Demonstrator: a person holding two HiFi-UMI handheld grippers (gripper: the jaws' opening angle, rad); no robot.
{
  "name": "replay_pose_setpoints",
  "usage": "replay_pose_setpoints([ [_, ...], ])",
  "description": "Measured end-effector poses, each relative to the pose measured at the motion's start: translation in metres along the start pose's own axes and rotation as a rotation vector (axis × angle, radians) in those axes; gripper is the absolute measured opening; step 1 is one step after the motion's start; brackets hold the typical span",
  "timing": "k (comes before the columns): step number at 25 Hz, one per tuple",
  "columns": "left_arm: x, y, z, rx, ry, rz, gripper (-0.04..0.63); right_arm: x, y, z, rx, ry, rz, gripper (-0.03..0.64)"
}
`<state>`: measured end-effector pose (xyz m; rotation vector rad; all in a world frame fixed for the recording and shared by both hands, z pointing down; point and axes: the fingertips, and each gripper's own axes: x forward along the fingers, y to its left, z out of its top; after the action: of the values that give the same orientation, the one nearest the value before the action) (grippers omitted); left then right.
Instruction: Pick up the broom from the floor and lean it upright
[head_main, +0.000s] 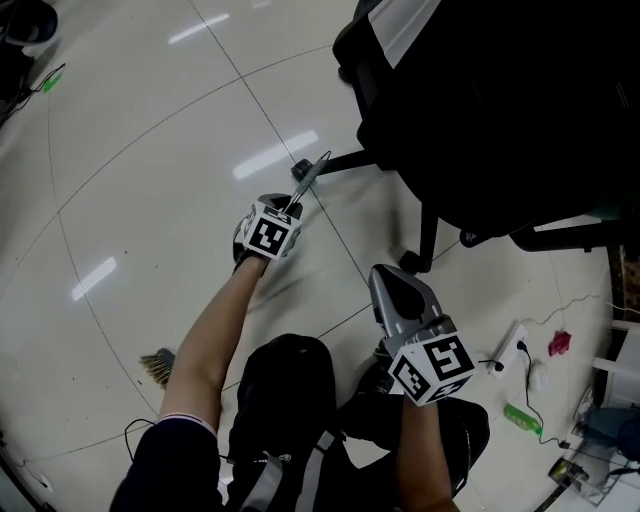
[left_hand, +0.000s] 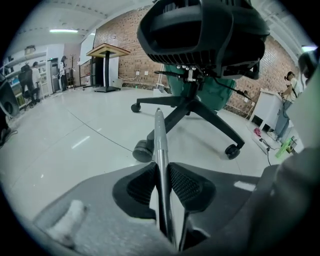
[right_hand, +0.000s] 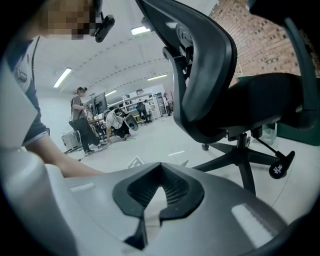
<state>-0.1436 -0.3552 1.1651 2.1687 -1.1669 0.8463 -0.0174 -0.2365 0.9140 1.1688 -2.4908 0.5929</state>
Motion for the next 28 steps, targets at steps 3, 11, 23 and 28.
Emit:
replay_pose_setpoints([
  [3,-0.031,0.001,0.016,-0.007,-0.024,0.000,0.087,-0.006,0.008,0.022,-0.016,-0.016,0.021,0.006],
  [11,-0.156,-0.005,0.081,-0.016,-0.046,0.022,0.089,-0.060,0.056,0.131,-0.026,-0.051,0.131,0.006],
  [23,-0.358,-0.027,0.176,-0.008,-0.075,0.063,0.089,-0.140,0.137,0.256,-0.063,0.068,0.287,0.006],
  [28,-0.419,-0.052,0.207,0.013,-0.079,0.061,0.087,-0.172,0.160,0.293,-0.094,0.093,0.342,0.006],
])
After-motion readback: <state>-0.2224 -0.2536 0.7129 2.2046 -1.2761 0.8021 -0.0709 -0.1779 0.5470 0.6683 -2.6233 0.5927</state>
